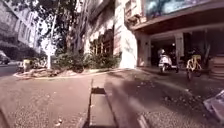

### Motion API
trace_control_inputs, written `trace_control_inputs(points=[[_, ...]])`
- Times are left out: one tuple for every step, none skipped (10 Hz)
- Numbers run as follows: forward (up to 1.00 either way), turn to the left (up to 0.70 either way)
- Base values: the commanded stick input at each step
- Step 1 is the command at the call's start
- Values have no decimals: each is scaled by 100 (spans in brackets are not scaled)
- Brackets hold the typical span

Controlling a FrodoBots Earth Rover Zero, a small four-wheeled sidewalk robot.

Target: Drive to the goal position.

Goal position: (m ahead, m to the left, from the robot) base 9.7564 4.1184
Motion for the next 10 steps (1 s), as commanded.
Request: trace_control_inputs(points=[[70, 0], [70, 0], [70, 0], [70, 0], [70, 0], [70, 0], [70, -14], [70, -14], [70, -14], [70, -14]])
